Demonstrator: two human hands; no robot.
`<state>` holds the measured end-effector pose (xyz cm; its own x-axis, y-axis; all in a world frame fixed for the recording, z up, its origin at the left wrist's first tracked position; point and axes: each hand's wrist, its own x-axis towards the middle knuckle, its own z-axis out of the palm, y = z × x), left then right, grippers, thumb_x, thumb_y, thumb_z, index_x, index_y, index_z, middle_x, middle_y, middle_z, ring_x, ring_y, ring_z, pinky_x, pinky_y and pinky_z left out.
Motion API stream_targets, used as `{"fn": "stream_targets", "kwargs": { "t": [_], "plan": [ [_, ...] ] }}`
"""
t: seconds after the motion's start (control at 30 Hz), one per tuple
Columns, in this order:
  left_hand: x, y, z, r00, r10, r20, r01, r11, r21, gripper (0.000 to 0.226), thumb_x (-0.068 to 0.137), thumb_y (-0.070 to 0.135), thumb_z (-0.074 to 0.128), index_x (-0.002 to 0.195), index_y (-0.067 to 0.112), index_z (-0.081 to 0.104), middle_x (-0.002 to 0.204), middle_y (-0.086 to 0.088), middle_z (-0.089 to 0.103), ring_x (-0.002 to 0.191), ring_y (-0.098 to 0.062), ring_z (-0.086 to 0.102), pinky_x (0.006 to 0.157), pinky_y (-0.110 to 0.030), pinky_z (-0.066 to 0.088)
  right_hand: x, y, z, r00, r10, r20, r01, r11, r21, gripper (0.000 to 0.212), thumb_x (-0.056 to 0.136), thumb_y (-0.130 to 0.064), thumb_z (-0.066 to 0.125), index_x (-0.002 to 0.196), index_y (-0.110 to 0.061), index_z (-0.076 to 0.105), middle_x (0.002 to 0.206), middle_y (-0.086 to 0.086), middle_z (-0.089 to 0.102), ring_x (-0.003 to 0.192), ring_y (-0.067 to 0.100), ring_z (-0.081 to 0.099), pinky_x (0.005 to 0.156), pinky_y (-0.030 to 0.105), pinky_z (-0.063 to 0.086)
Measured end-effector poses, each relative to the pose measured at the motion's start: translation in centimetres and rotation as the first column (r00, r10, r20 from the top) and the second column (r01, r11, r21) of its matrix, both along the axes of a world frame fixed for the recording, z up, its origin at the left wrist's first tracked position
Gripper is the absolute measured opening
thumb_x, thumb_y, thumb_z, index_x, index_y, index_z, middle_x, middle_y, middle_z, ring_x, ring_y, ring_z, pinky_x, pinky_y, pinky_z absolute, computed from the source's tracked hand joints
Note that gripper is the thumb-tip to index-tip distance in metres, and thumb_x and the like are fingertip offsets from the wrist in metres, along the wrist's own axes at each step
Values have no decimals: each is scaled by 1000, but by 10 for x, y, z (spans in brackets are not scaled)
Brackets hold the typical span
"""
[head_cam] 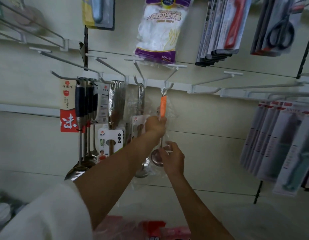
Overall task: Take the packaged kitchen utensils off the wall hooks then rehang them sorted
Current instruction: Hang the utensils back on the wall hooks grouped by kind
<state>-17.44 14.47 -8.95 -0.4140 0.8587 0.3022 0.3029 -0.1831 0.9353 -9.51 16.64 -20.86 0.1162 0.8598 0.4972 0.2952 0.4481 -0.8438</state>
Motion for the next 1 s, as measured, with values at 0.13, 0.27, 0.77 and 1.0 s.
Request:
{"fn": "stream_targets", "kwargs": {
  "t": [0.13,0.27,0.77,1.0],
  "plan": [
    [-6,-43,-15,975,-163,-149,160,987,-28,37,99,37,50,108,5,67,95,-7,63,91,-22,59,73,-25,39,7,-9,-1,999,-32,-19,32,999,-3,54,86,-26,77,135,-15,55,118,7,66,100,21,64,78,27,53],
    [-36,-104,-28,916,-237,-323,254,967,11,47,92,50,51,114,12,69,111,-4,71,103,-19,64,91,-32,49,-3,-55,-5,990,-138,15,136,987,82,60,90,-28,72,143,-14,48,139,7,54,125,22,53,102,31,44],
    [-432,-489,-105,674,385,-631,-523,851,-39,67,97,52,49,148,10,38,153,-11,40,141,-25,35,114,-31,25,-366,-349,-58,865,303,400,-456,806,377,50,97,-32,63,139,-8,51,141,14,52,129,31,49,107,44,42],
    [-586,-727,-142,451,613,-649,-858,499,-125,80,90,67,43,145,8,41,149,-18,42,139,-33,36,113,-43,30,-553,-522,-83,632,541,555,-760,574,305,71,95,-54,38,144,-4,47,152,20,42,141,33,38,117,44,30]
  ]
}}
